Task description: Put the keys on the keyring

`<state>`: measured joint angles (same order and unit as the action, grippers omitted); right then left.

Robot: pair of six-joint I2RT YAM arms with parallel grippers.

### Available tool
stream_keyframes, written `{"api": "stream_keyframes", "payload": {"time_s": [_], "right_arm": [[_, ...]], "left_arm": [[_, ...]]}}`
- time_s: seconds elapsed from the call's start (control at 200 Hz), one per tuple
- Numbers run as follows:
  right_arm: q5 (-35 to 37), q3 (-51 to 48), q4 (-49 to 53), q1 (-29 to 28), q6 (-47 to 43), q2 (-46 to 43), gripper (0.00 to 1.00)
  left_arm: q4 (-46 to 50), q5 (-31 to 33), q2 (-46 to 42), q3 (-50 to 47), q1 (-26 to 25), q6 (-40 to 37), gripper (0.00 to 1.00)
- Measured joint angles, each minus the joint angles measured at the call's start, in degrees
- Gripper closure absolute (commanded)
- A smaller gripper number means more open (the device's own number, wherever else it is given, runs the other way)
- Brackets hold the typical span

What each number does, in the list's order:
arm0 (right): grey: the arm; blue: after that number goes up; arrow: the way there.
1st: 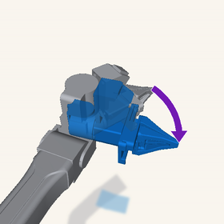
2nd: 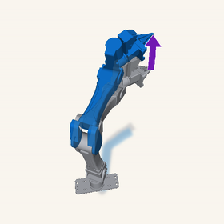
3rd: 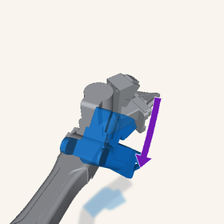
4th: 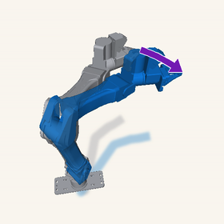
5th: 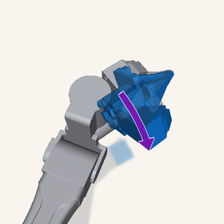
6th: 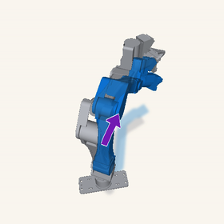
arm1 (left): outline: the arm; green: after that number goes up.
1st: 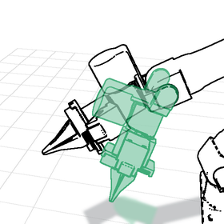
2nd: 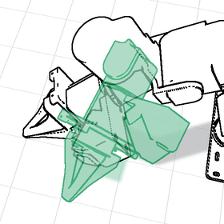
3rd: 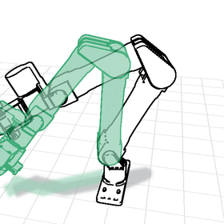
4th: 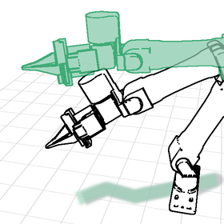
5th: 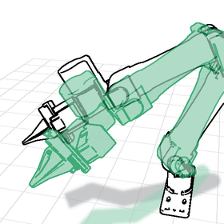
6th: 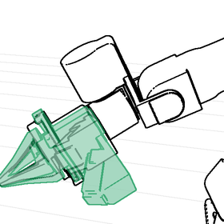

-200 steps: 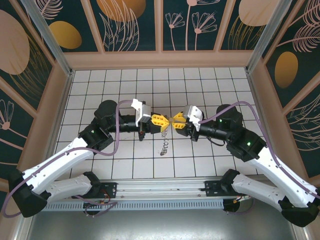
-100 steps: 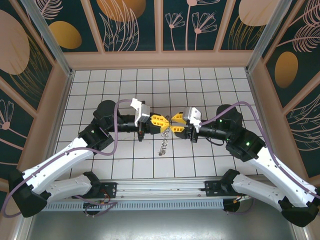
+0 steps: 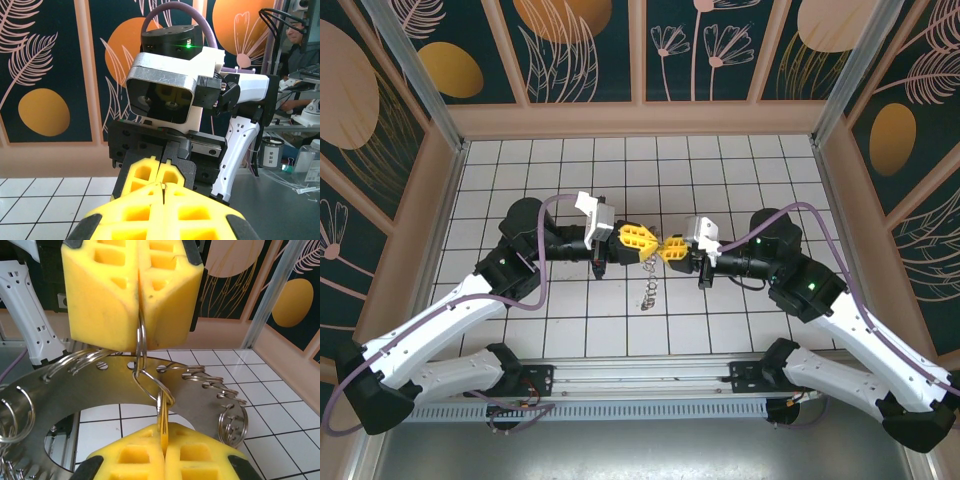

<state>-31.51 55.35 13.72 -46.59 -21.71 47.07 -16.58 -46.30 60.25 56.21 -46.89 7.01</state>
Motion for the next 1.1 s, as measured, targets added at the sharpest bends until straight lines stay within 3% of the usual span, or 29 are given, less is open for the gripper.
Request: {"api": "stream_keyframes", "payload": {"time_s": [0.546,1.101], "right_arm": [[-3.5,1.3,0.2,0.0,0.0,4.5,1.0],[-1.3,2.1,1.7,0.0,0.2,1.0,1.0]], "left_arm": [[0.3,-0.2,0.2,0.0,0.1,0.0,1.0],[1.6,-0.2,0.0,0.0,0.1,-1.0,1.0]]}}
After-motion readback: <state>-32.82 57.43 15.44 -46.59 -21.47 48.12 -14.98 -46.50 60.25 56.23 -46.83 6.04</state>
